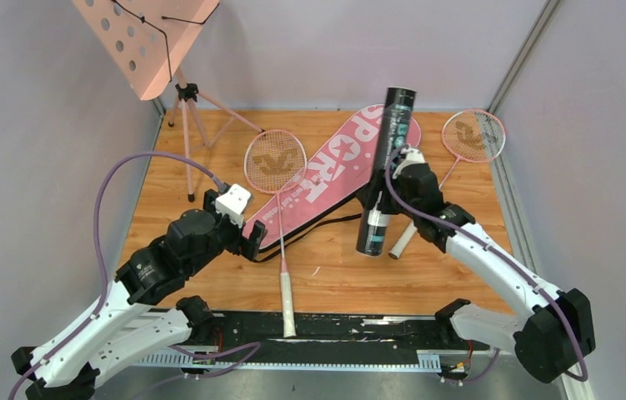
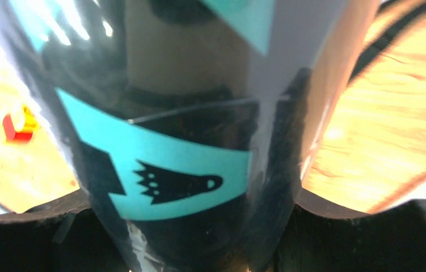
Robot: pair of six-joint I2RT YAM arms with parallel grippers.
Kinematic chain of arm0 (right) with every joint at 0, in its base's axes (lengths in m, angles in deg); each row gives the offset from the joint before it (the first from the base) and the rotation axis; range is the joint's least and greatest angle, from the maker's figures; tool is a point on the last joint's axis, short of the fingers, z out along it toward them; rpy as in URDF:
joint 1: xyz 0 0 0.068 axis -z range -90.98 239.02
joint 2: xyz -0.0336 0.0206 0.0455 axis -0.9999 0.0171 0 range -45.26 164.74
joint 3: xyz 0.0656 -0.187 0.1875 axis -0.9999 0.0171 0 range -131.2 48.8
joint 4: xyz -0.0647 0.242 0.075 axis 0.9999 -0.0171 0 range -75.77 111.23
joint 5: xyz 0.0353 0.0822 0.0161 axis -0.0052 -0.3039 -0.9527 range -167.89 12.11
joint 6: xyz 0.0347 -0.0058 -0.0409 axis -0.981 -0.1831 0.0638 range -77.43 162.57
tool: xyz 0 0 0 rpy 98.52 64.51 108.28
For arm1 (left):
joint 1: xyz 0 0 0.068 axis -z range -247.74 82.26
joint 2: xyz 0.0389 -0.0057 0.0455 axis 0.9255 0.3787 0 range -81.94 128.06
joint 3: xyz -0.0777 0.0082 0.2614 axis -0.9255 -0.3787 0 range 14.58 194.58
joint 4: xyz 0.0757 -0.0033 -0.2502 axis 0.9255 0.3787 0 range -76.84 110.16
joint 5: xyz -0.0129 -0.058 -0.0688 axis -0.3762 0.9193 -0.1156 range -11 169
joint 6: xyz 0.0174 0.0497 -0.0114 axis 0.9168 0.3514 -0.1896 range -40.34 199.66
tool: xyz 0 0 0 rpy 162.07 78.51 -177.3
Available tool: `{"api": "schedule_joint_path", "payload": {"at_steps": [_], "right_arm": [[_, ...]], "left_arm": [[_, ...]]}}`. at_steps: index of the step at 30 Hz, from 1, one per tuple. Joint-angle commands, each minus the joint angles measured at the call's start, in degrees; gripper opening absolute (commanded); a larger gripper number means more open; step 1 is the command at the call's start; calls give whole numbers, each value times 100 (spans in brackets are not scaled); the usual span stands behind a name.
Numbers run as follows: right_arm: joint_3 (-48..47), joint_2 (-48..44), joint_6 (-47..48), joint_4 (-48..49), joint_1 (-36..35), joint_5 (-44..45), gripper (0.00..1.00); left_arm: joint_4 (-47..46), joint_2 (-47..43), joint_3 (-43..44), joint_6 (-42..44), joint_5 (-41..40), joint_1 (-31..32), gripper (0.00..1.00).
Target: Pack up the badminton gear
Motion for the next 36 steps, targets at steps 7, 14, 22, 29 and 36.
{"api": "schedule_joint_path", "payload": {"at_steps": [7, 14, 22, 29, 36], "right_arm": [[-177, -27, -1357, -527, 2374, -1207, 28], [-236, -14, -2743, -2617, 2768, 143, 32], [241, -481, -2775, -3460, 3505, 1220, 32], [728, -325, -3062, -3586, 3723, 1253, 35], [1011, -3, -2843, -3313, 4170, 1282, 45]], "left_arm": [[-189, 148, -61, 250, -123, -9, 100], [-203, 84, -109, 203, -136, -9, 100], [-259, -12, -165, 222, -95, -9, 100], [-281, -17, -175, 244, -16, -8, 100], [-278, -31, -184, 249, 1, -9, 100]]}}
